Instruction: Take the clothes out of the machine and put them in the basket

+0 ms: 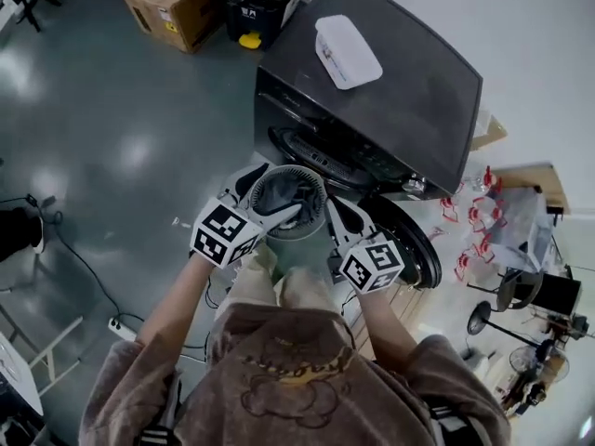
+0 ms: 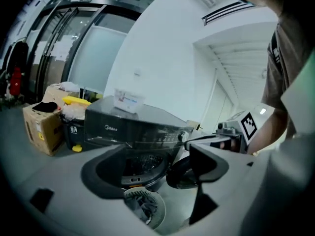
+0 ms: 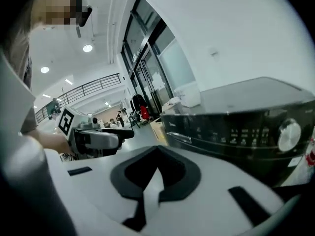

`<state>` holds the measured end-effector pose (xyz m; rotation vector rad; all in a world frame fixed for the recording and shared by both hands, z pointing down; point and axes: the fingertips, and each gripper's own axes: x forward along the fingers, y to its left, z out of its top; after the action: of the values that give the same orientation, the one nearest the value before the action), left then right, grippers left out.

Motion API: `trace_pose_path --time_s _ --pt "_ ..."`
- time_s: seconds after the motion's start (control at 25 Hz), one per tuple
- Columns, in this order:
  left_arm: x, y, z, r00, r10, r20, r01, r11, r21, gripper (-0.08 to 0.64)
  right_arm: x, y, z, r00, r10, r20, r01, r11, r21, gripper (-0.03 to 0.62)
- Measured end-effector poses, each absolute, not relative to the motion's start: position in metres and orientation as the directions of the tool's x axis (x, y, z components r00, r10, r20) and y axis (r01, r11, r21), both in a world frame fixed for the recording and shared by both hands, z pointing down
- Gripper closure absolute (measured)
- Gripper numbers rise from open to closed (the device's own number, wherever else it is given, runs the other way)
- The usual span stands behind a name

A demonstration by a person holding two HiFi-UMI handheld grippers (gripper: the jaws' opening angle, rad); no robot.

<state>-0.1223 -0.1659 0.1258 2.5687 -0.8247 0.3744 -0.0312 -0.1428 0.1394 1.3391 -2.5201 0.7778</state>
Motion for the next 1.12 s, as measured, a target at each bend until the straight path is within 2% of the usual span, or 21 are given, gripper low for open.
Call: trace_pose_path --time_s 0.16,0.52,0.84,0.88,1.04,1.12 --pt "-0.133 -0.170 0.077 0.791 -0.494 0.360 -0.599 -0.746 0.292 0.150 -0.039 -0.152 0.086 -0.577 -0.736 0.354 -0.813 0.478 -0.331 0.595" --pt "-0.153 -0.179 -0.005 0.808 -0.532 0.251 -0.585 -0.772 0.248 0.150 -0.031 -0.147 0.005 -0.529 -0.808 0.260 -0.845 0.473 -0.251 0.594" --pt "-0.164 -0.197 -0.025 0.797 -0.568 0.204 -0.603 -0.752 0.265 0.150 -0.008 -0.145 -0.029 -0.443 -0.872 0.210 -0.891 0.400 -0.217 0.595" --pt "-0.164 -0.197 -0.028 0.798 -0.573 0.187 -0.602 -0.753 0.266 0.158 -0.005 -0.146 -0.031 -0.435 -0.877 0.204 -0.895 0.395 -0.209 0.594" --pt "-0.155 -0.195 -0.033 0.812 -0.569 0.133 -0.582 -0.766 0.275 0.264 0.011 -0.151 -0.032 -0.413 -0.892 0.183 -0.905 0.379 -0.193 0.594" --pt "-0.147 -0.194 -0.030 0.807 -0.574 0.136 -0.588 -0.765 0.262 0.350 0.018 -0.153 -0.030 -0.411 -0.895 0.175 -0.905 0.379 -0.192 0.595"
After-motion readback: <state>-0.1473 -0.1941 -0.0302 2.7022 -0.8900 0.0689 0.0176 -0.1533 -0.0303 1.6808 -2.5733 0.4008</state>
